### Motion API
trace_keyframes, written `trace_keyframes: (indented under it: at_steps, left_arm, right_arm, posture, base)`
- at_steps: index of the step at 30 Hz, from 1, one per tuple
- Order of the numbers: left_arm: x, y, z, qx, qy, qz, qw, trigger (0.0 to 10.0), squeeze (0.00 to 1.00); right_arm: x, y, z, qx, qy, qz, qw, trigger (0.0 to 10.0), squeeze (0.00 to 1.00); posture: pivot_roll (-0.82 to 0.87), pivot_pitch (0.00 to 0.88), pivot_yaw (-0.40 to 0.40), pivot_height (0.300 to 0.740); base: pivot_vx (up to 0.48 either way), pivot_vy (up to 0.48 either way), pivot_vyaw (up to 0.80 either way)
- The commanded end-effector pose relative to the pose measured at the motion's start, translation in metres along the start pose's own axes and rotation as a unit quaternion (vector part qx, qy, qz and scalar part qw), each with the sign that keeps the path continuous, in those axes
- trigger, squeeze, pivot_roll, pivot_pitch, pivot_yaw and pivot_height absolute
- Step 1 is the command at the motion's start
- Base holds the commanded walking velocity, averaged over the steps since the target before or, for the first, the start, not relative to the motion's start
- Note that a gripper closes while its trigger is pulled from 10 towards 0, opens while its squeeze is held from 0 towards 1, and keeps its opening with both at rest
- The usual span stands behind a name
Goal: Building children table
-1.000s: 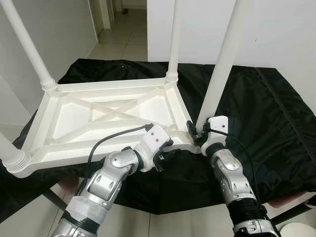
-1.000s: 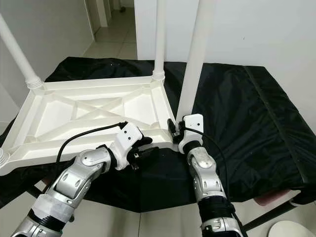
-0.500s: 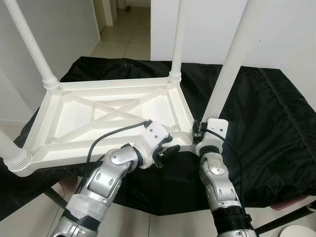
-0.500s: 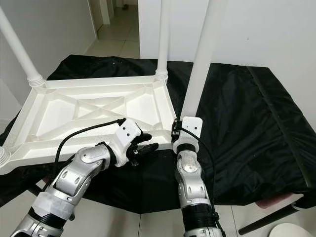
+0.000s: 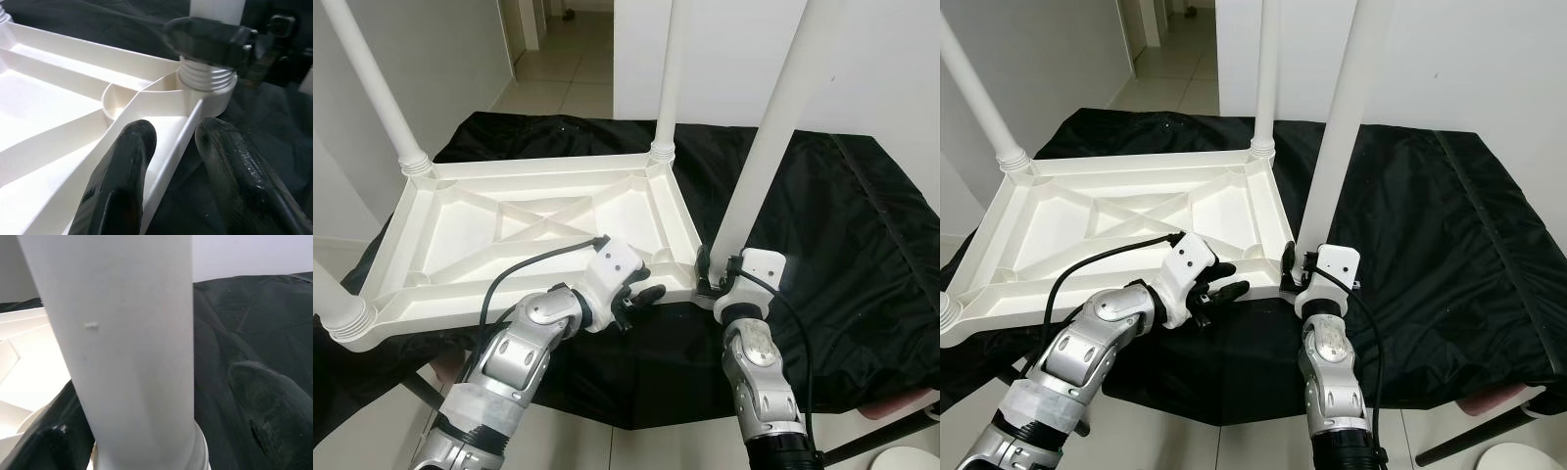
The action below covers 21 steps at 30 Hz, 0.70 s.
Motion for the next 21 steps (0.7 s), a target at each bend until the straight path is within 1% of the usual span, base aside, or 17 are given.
trace_keyframes:
  at_steps: [1,2,6,9,10,13,16,19,20,21]
  left_arm:
    - [0.007,0.003,0.003,-0.003,-0.002,0.022,1.000,10.0,0.00]
    - [0.008,0.004,0.002,-0.001,0.000,0.025,1.000,10.0,0.00]
    - [0.008,0.005,-0.001,0.004,-0.002,0.029,1.000,10.0,0.00]
    - [0.008,0.005,-0.002,0.007,-0.004,0.029,1.000,10.0,0.00]
    - [0.006,0.004,-0.002,0.009,-0.007,0.026,1.000,10.0,0.00]
    - [0.004,0.004,-0.001,0.009,-0.010,0.020,1.000,10.0,0.00]
    - [0.002,0.004,0.001,0.009,-0.019,0.010,1.000,10.0,0.00]
    - [0.002,0.003,0.002,0.008,-0.020,0.010,1.000,10.0,0.00]
    - [0.003,0.002,0.004,0.007,-0.021,0.010,1.000,10.0,0.00]
    - [0.002,0.001,0.005,0.005,-0.021,0.009,1.000,10.0,0.00]
  right_arm:
    - [-0.002,0.003,0.000,-0.002,-0.010,-0.001,1.000,10.0,1.00]
    - [-0.001,0.005,0.000,-0.005,-0.007,0.013,1.000,10.0,0.00]
    - [0.002,0.008,-0.001,-0.010,0.002,0.052,0.999,10.0,0.00]
    - [0.003,0.008,-0.002,-0.010,0.001,0.065,0.998,10.0,0.00]
    - [0.004,0.007,-0.002,-0.011,0.004,0.084,0.996,10.0,0.00]
    - [0.005,0.005,-0.001,-0.015,0.012,0.100,0.995,10.0,0.00]
    - [0.003,-0.004,0.003,-0.027,0.036,0.144,0.989,10.0,0.00]
    - [0.003,-0.006,0.005,-0.030,0.040,0.157,0.986,10.0,0.00]
    - [0.004,-0.009,0.007,-0.033,0.043,0.170,0.984,10.0,0.00]
    - [0.007,-0.012,0.009,-0.038,0.053,0.197,0.978,10.0,0.00]
  posture:
    - [0.02,0.000,0.016,0.740]
    - [0.02,0.000,0.018,0.740]
    - [0.02,0.000,0.015,0.740]
    - [0.02,0.000,0.015,0.740]
    - [0.02,0.000,0.016,0.740]
    - [0.03,0.000,0.010,0.740]
    - [0.04,0.000,-0.005,0.740]
    - [0.04,0.000,-0.005,0.740]
    - [0.04,0.000,-0.010,0.740]
    - [0.04,0.000,-0.014,0.740]
  base:
    - [0.000,0.000,0.00]
    - [0.000,0.000,0.00]
    - [0.000,0.000,0.00]
    - [0.000,0.000,0.00]
    - [0.000,0.000,0.00]
    - [0.000,0.000,0.00]
    - [0.000,0.000,0.00]
    - [0.000,0.000,0.00]
    - [0.000,0.000,0.00]
    - [0.000,0.000,0.00]
Point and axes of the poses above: a point about 5 cm out from each wrist's last joint towards the gripper, its own y axis pointing back from the gripper into the wrist, its own z axis along the axis of the wrist's last joint, x = y × z, the point moved 6 cm from there along -y, pointing out of the wrist towards the gripper, and after that the axes turned 7 degrees about y, right-handed, at the moved point
